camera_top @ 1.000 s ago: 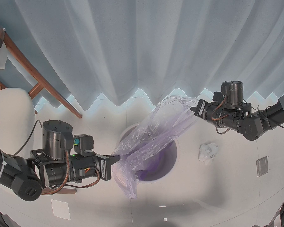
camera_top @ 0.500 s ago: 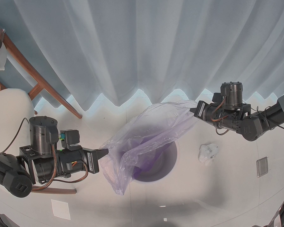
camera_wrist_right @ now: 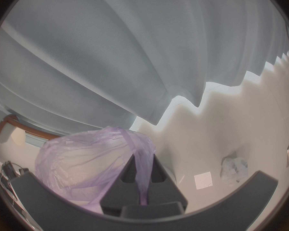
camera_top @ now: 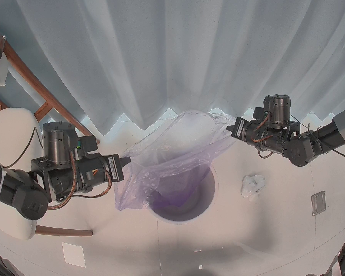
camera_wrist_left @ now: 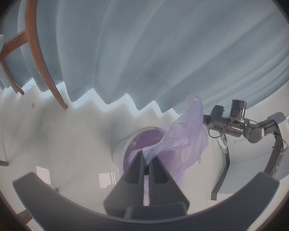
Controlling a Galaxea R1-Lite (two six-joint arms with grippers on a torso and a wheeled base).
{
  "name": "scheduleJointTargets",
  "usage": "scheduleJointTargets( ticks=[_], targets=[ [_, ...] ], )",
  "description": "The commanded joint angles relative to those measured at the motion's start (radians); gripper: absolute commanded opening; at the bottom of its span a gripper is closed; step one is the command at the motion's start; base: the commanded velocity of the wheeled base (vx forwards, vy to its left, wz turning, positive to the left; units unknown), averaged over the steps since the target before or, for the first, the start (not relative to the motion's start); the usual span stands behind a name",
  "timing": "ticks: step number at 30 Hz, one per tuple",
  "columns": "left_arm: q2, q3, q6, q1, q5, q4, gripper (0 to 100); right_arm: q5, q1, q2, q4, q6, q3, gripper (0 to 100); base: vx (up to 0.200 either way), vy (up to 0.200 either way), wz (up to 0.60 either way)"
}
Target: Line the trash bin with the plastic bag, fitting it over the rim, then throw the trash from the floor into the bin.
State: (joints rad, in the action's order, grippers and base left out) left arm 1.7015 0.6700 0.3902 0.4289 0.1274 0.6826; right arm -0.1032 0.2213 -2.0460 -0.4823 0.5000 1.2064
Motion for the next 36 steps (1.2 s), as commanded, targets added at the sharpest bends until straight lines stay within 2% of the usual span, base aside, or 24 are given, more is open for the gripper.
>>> scheduleJointTargets(
  ticks=[1, 6, 12, 19, 20, 29, 36],
  targets=[
    [0.101, 0.083, 0.006, -0.007, -0.035, -0.008, 0, -0.021, 0.001, -0.054, 0.002, -0.028, 0.061, 0, 0.000, 0.000, 0.00],
    [0.199, 0.108, 0.009, 0.001, -0.097, 0.006, 0, -0.084, -0.003, -0.095, 0.008, -0.035, 0.131, 0, 0.000, 0.000, 0.00],
    [0.228, 0.135, 0.032, -0.004, -0.103, 0.012, 0, -0.090, -0.005, -0.135, 0.094, -0.086, 0.213, 0, 0.000, 0.000, 0.00],
    [0.222, 0.163, 0.041, 0.004, -0.118, 0.015, 0, -0.092, -0.003, -0.165, 0.107, -0.112, 0.262, 0, 0.000, 0.000, 0.00],
    [0.218, 0.163, 0.041, 0.008, -0.121, 0.017, 0, -0.092, -0.002, -0.163, 0.116, -0.109, 0.265, 100, 0.000, 0.000, 0.00],
    [0.178, 0.161, 0.039, 0.034, -0.124, 0.035, 0, -0.087, -0.005, -0.036, 0.169, -0.021, 0.209, 100, 0.000, 0.000, 0.00],
    [0.162, 0.164, 0.039, 0.031, -0.138, 0.043, 0, -0.089, -0.011, 0.122, 0.355, 0.143, 0.185, 100, 0.000, 0.000, 0.00]
  ],
)
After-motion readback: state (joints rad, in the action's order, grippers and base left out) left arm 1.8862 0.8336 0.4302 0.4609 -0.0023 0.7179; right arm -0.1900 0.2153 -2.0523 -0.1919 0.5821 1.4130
